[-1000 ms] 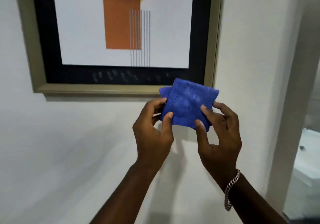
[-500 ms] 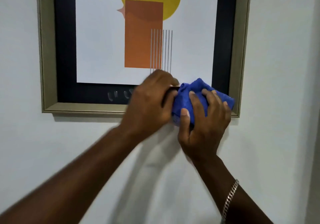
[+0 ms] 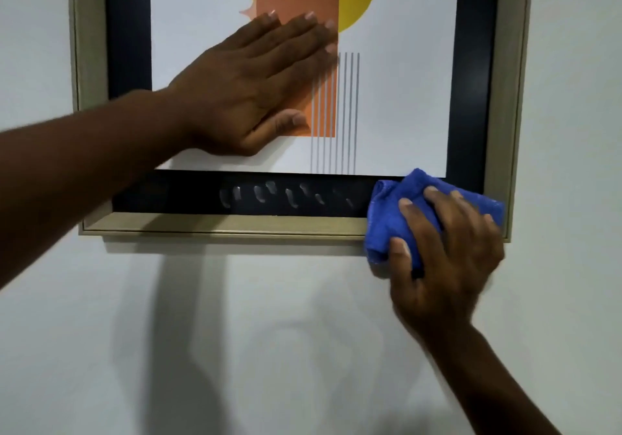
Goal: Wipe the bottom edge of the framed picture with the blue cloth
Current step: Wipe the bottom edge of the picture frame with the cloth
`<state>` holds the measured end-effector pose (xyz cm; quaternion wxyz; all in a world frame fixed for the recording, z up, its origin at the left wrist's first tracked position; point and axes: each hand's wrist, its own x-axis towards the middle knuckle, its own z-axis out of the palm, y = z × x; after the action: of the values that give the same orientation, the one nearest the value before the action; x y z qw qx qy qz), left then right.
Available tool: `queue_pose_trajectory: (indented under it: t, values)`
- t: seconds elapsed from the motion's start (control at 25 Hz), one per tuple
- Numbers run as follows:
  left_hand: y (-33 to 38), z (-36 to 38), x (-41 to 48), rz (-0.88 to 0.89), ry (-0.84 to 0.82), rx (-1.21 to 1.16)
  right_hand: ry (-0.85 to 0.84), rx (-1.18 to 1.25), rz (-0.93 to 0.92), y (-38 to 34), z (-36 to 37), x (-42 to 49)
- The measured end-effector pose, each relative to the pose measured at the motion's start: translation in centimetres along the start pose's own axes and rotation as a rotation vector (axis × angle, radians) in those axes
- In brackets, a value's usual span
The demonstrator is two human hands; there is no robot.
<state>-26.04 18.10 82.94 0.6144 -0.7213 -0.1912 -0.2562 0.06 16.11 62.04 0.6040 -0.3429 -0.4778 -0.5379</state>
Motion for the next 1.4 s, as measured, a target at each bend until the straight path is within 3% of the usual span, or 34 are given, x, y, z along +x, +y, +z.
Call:
queue_pose_trajectory:
  t: [0.2,0.36,0.52,0.68,0.84,1.0,1.16,1.28,1.4]
  values:
    - [-1.4,-0.3,0.1,0.019,-0.015,0.037,0.057,-0.013,0.176,-2.0,1.1,1.2]
    - [-1.9,-0.4,0.1,0.023,-0.007,0.059,-0.029,0.016,-0.003,-0.5,-0.4,-0.1]
    - [-1.7,-0.1,-0.1,0.032,0.018,0.080,0.084,0.009,0.350,-4.3,1.4,1.8]
    - [-2.0,0.2,-1.5,0.085,0.044,0.075,0.009,0.081,0.201,-4.2,0.4,-0.3]
    - [-2.4,0.5,-3.4,0.086,0.031,0.080,0.062,0.023,0.433,-6.3,1.9,1.4]
    - [-2.3,0.7,-3.2,0.094,0.049,0.060,0.009,0.039,0.295,-6.0,1.0,0.0]
    - [-2.2,0.4,-3.3,0.082,0.052,0.042,0.065,-0.020,0.453,-7.3,2.3,1.2]
    - [-2.1,0.3,-3.4,0.080,0.053,0.043,0.021,0.000,0.297,-6.8,1.7,-0.1]
    - [-1.9,0.3,-3.3,0.072,0.059,0.037,0.048,-0.024,0.353,-6.5,2.1,0.6]
